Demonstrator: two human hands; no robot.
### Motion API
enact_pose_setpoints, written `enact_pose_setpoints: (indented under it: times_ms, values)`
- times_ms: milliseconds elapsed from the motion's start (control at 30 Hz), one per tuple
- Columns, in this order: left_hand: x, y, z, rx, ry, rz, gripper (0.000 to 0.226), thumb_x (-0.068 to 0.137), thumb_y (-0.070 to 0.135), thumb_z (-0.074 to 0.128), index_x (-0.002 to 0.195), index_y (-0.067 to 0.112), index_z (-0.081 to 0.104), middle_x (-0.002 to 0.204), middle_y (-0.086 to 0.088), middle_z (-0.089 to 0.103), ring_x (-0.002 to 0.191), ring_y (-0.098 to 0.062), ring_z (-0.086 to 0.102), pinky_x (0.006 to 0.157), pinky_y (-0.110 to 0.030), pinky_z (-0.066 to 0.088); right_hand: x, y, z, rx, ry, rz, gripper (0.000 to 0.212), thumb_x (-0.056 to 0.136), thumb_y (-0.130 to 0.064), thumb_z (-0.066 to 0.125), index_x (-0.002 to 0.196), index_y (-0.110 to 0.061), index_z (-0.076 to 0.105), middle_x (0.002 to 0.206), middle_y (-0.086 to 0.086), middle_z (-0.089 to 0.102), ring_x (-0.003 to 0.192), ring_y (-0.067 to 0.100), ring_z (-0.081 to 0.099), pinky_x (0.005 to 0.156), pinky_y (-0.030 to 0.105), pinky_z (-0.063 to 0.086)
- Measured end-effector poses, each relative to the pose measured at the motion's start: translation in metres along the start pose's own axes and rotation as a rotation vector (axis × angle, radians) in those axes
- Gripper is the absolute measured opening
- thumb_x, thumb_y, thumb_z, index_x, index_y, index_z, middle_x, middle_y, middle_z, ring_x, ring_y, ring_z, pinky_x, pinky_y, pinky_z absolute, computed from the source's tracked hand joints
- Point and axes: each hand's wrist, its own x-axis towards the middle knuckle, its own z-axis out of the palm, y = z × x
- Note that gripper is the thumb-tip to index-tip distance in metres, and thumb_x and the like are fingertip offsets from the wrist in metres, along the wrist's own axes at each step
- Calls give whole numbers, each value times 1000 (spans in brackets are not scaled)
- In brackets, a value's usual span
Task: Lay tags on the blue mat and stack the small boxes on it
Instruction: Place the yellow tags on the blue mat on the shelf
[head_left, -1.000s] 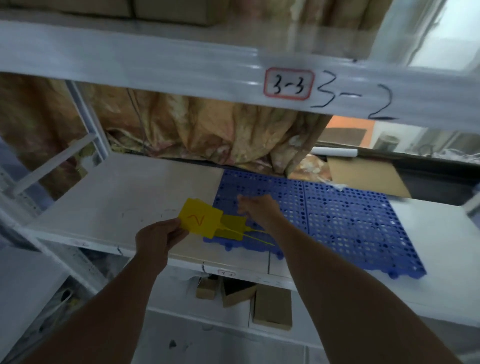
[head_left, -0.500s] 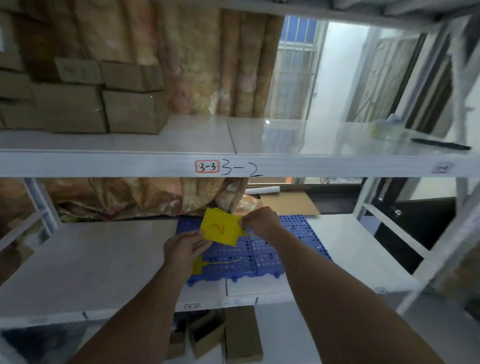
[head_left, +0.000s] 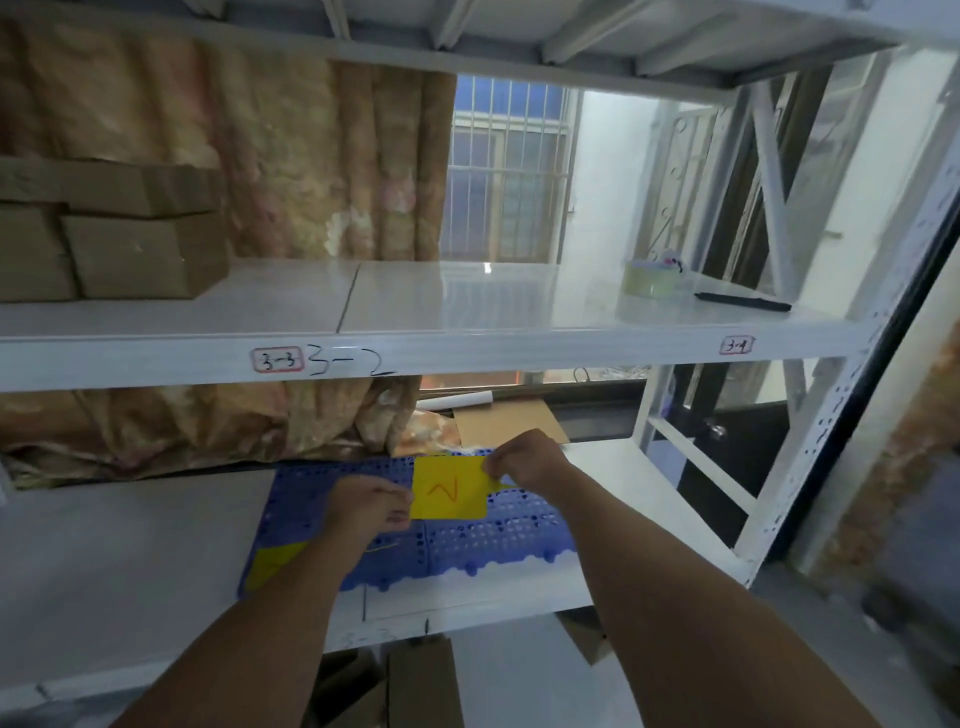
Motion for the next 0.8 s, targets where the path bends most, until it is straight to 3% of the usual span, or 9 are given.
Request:
enact_pose_setpoints:
  times_ms: [67, 167, 333, 400, 533, 600, 700, 800]
  values:
    - [4, -7, 24, 36, 21, 9, 8, 82, -7, 76, 78, -2, 73, 76, -23, 70, 71, -36, 68, 60, -37, 62, 18, 13, -8, -52, -19, 6, 17, 75, -22, 80, 85, -8, 82, 83, 10, 75, 68, 20, 65, 62, 32, 50]
    - [19, -16, 57, 75, 66, -19, 3, 84, -7, 74, 84, -4, 73, 76, -22, 67, 67, -32, 65, 57, -35, 61, 49, 31, -11, -184, -59, 8, 21, 76, -26, 74, 78, -5, 75, 83, 11, 71, 75, 25, 67, 63, 30, 48]
    - [57, -42, 105, 145, 140, -141, 17, 92, -9, 64, 78, 1, 63, 71, -19, 55, 61, -27, 50, 77, -42, 53, 83, 64, -2, -491, -54, -98, 14, 87, -25, 58, 83, -13, 62, 92, 9, 71, 91, 30, 68, 86, 35, 53]
    - [69, -58, 115, 190, 164, -138, 12, 89, -8, 68, 78, -4, 65, 76, -25, 60, 67, -31, 57, 78, -49, 58, 94, 79, 8, -534, -38, -122, 15, 89, -20, 56, 83, -11, 66, 89, 9, 72, 87, 30, 69, 84, 35, 55]
    - [111, -103, 118, 328, 235, -173, 19, 87, -3, 73, 69, -4, 65, 75, -31, 66, 73, -38, 69, 64, -49, 61, 121, 108, 41, -560, -6, -131, 18, 89, -13, 53, 77, -10, 66, 81, 12, 69, 83, 31, 68, 74, 35, 55]
    - [143, -136, 114, 402, 294, -203, 26, 87, 0, 72, 62, 2, 63, 71, -31, 66, 71, -39, 72, 60, -55, 61, 127, 118, 55, -556, 9, -142, 19, 89, -14, 53, 75, -10, 66, 77, 11, 67, 81, 31, 68, 70, 34, 52]
    - [183, -184, 110, 522, 322, -231, 31, 86, 3, 70, 57, 6, 60, 61, -24, 61, 72, -39, 72, 64, -55, 60, 142, 135, 82, -547, -21, -140, 21, 91, -21, 55, 88, -10, 72, 89, 12, 72, 91, 32, 68, 72, 34, 50]
    - [180, -187, 117, 633, 378, -234, 35, 82, 8, 74, 50, 9, 59, 55, -17, 60, 62, -33, 68, 55, -49, 58, 150, 147, 103, -568, -59, -145, 22, 90, -24, 54, 94, -9, 70, 99, 13, 70, 101, 34, 63, 76, 36, 47]
